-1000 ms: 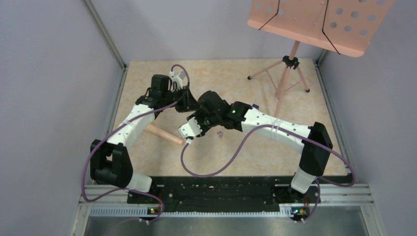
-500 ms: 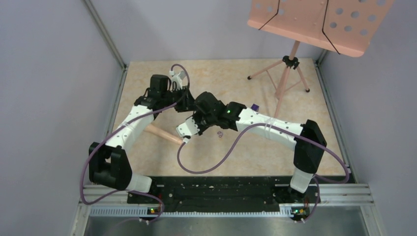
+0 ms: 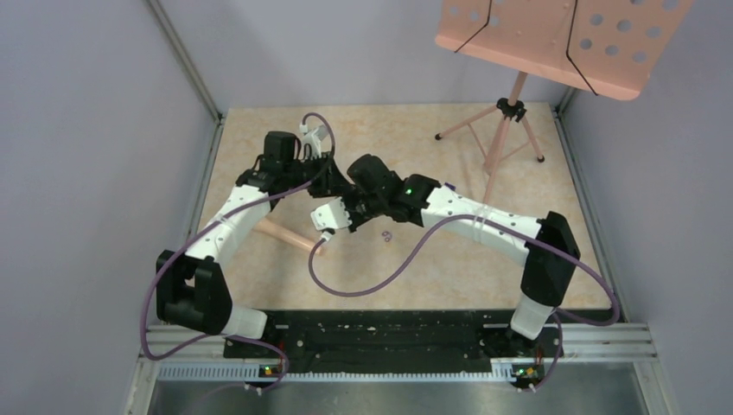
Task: Insert the wireless bluetooth earbuds into the charging case
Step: Adjust the earbud with the charging case.
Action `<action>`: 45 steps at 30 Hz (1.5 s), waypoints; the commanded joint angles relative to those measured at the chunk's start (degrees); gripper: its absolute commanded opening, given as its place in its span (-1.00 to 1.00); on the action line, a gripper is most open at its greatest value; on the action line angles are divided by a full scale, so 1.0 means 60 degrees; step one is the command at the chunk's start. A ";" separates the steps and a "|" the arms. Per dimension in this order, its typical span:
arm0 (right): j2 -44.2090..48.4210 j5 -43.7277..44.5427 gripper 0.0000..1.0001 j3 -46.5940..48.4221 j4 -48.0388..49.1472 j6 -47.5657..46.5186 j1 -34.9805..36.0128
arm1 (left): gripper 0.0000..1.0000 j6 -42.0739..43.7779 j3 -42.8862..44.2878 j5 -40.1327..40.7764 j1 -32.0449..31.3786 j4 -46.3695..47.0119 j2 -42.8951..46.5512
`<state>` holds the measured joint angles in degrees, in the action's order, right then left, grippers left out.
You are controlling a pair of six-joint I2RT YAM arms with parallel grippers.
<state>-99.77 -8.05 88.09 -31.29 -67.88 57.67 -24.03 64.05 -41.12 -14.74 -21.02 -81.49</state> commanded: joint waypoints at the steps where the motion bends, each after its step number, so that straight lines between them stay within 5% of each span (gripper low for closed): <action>1: 0.1125 -0.1374 -1.00 0.0473 0.0331 0.1723 -0.0415 | -1.00 0.0094 -0.0114 -0.1015 -0.0048 0.0617 0.0216; 13: 0.2688 -0.2938 -1.00 -0.0772 0.0124 0.2062 -0.0980 | -1.00 0.0862 -0.0128 -0.3321 -0.0048 0.0801 0.0276; 22: 0.2736 -0.3133 -1.00 -0.0953 0.0201 0.1996 -0.0879 | -1.00 -0.0301 -0.0283 -0.3072 -0.0023 0.1289 0.0201; 27: 0.3589 -0.2501 -1.00 -0.2366 0.1920 0.1918 -0.0684 | -1.00 -0.1573 -0.0484 -0.3219 0.0055 0.2223 0.0179; 45: 0.3297 -0.2427 -1.00 -0.1778 0.1110 0.2041 -0.0746 | -1.00 -0.0030 -0.0340 -0.3856 0.0040 0.1516 0.0336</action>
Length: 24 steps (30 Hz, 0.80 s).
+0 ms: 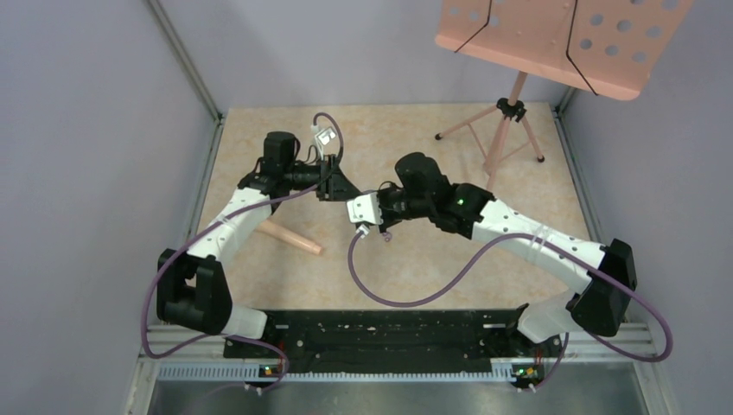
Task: Insert the wireless bluetooth earbuds into the charging case
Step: Adjust the earbud with the charging case.
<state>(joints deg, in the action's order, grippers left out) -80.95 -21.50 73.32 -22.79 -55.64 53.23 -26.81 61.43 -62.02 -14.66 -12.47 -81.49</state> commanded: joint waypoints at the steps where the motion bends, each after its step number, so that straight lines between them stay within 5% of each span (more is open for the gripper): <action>1: 0.0143 -0.0228 -1.00 0.0711 -0.0436 -0.0042 -0.0035 | -1.00 0.0431 0.0079 -0.0385 0.0026 0.0100 0.0341; 24: -0.0213 0.0257 -1.00 0.0471 -0.0392 -0.0526 -0.0101 | -1.00 0.0072 -0.0093 -0.1042 0.0026 0.0635 0.0528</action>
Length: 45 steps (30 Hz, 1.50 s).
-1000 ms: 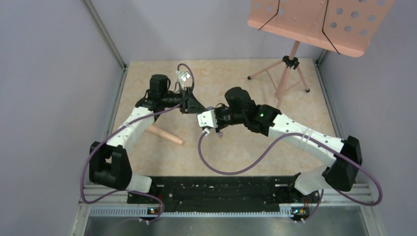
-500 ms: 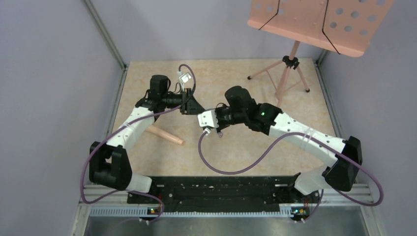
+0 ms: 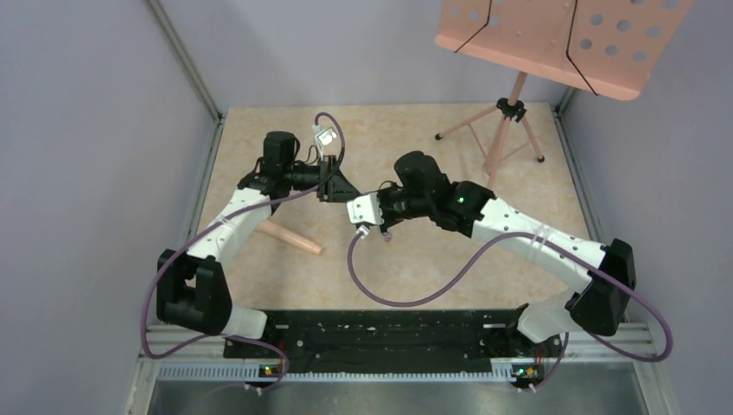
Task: Insert the wireless bluetooth earbuds into the charging case
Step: Adjust the earbud with the charging case.
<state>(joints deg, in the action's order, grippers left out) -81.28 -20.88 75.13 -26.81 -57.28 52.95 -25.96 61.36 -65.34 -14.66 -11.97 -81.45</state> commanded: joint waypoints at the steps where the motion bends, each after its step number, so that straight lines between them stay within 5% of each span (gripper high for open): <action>1: -0.0142 0.0205 -1.00 0.0168 0.0282 -0.0310 -0.0062 | -1.00 -0.0069 -0.0102 -0.0504 0.0026 0.0545 0.0532; 16: -0.0207 -0.0366 -1.00 0.0020 0.0074 -0.0355 -0.0075 | -1.00 -0.0148 -0.0076 -0.0823 0.0011 0.0727 0.0509; 24: 0.0014 -0.0123 -0.46 0.0183 0.0178 -0.0300 -0.0073 | -1.00 -0.0029 -0.0156 -0.0701 0.0011 0.0575 0.0533; 31: 0.0569 -0.0291 -0.39 0.0616 -0.0483 0.0304 -0.0077 | -1.00 0.0316 -0.0124 -0.0417 0.0025 0.0232 0.0437; 35: 0.1324 -0.0384 -0.38 0.0395 -0.0443 0.1631 -0.0233 | -1.00 0.1094 -0.0135 0.0391 0.0181 -0.0523 0.0497; 40: 0.1898 0.0509 -0.39 -0.1247 0.0966 0.5161 -0.0449 | -1.00 0.1119 -0.0338 0.0806 0.0818 -0.0596 0.0570; 45: 0.1365 0.1676 -0.58 -0.2285 0.1816 0.7428 -0.0893 | -1.00 0.1186 -0.0322 0.1044 0.1343 -0.0872 0.0751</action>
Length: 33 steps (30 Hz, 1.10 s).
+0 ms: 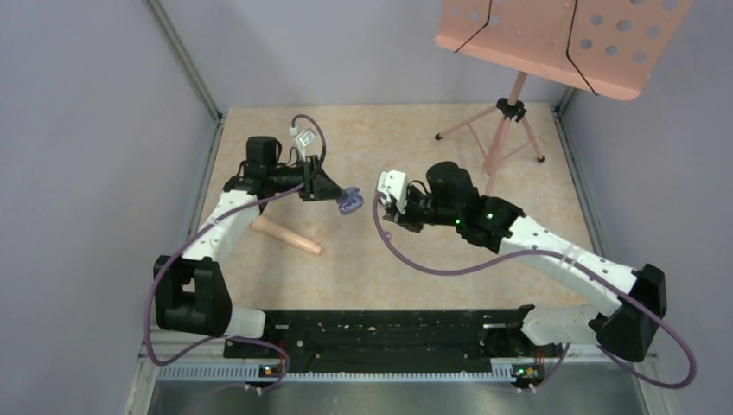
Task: Insert the wireless bluetooth earbuds into the charging case
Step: Adjust the earbud with the charging case, then pick up the earbud from the center of the board.
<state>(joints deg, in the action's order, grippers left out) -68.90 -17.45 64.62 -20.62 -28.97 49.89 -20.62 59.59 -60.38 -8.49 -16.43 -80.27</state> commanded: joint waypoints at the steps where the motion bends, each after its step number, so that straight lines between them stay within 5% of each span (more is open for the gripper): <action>1: -0.0848 0.1336 -0.60 -0.0562 0.0786 0.3047 -0.0481 | -1.00 0.0322 -0.0037 0.0280 0.0417 -0.0193 0.0621; 7: -0.2598 0.0919 -0.65 -0.0893 0.0693 0.6079 -0.1349 | -1.00 0.0239 -0.0226 0.0425 0.0834 -0.0280 0.1051; 18: -0.5469 0.0395 -0.68 0.0200 0.0775 0.6334 -0.1661 | -1.00 -0.0245 -0.0743 0.0331 0.1192 0.0063 0.1607; 33: -0.6036 0.0473 -0.66 0.0308 0.1079 0.6761 -0.1812 | -1.00 -0.0574 -0.0984 0.0273 0.1325 0.0363 0.1774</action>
<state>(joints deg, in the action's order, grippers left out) -104.71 -14.57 63.57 -15.92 9.52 40.25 -23.07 54.26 -57.65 -0.84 -17.30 -71.66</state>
